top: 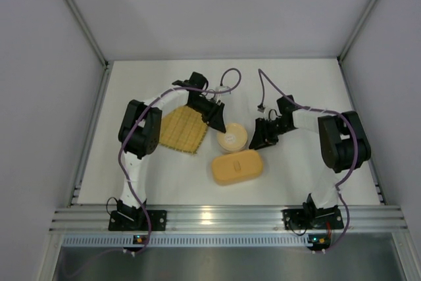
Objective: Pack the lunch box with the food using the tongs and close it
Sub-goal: Move the packing box to the center of the board, then reset both arms
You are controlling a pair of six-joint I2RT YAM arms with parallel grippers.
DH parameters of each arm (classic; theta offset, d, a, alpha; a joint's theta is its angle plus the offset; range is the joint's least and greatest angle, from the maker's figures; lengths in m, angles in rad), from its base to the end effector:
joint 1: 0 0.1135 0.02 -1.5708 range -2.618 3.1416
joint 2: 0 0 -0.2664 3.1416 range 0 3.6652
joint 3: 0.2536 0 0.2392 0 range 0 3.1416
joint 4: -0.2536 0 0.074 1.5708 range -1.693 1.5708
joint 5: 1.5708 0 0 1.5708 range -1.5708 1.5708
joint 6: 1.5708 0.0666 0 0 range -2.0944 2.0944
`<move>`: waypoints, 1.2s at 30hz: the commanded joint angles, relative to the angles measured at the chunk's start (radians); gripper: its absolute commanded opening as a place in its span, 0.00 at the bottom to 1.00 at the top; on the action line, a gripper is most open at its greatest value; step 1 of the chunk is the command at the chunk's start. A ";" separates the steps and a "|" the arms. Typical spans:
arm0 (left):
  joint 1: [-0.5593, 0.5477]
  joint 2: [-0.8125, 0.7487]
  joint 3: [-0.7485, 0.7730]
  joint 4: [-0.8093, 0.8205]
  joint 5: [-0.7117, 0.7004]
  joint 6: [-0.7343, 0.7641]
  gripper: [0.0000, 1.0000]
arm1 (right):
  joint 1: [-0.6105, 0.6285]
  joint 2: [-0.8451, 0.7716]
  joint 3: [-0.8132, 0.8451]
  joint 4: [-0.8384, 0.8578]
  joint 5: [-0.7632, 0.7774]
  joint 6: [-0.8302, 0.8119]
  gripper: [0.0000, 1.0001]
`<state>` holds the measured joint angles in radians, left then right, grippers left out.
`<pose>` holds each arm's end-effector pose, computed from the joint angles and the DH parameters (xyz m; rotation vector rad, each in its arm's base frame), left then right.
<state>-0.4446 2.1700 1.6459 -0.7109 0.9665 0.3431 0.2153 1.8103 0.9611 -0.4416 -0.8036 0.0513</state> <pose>0.3715 -0.2377 0.1640 1.1854 2.2628 -1.3554 0.2969 0.1140 0.1226 -0.3869 2.7101 1.2020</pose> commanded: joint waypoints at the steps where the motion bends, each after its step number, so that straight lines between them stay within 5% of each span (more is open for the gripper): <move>1: 0.001 0.027 0.028 -0.102 -0.041 0.109 0.48 | 0.012 -0.048 -0.024 0.007 0.058 -0.031 0.42; 23: -0.051 0.080 0.092 -0.144 -0.025 0.142 0.50 | 0.010 -0.111 -0.056 -0.074 0.027 -0.110 0.41; 27: -0.043 0.068 0.112 -0.148 -0.028 0.120 0.62 | -0.020 -0.155 -0.036 -0.077 0.029 -0.102 0.42; 33: 0.001 -0.048 0.138 -0.072 -0.023 0.019 0.98 | -0.139 -0.229 0.059 -0.169 -0.005 -0.175 0.47; 36: 0.033 -0.123 0.207 -0.035 -0.008 -0.073 0.98 | -0.183 -0.269 0.196 -0.245 -0.023 -0.232 0.52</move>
<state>-0.4454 2.2028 1.7550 -0.8246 0.9276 0.3511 0.0689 1.6234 1.0157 -0.6071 -0.7803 -0.0929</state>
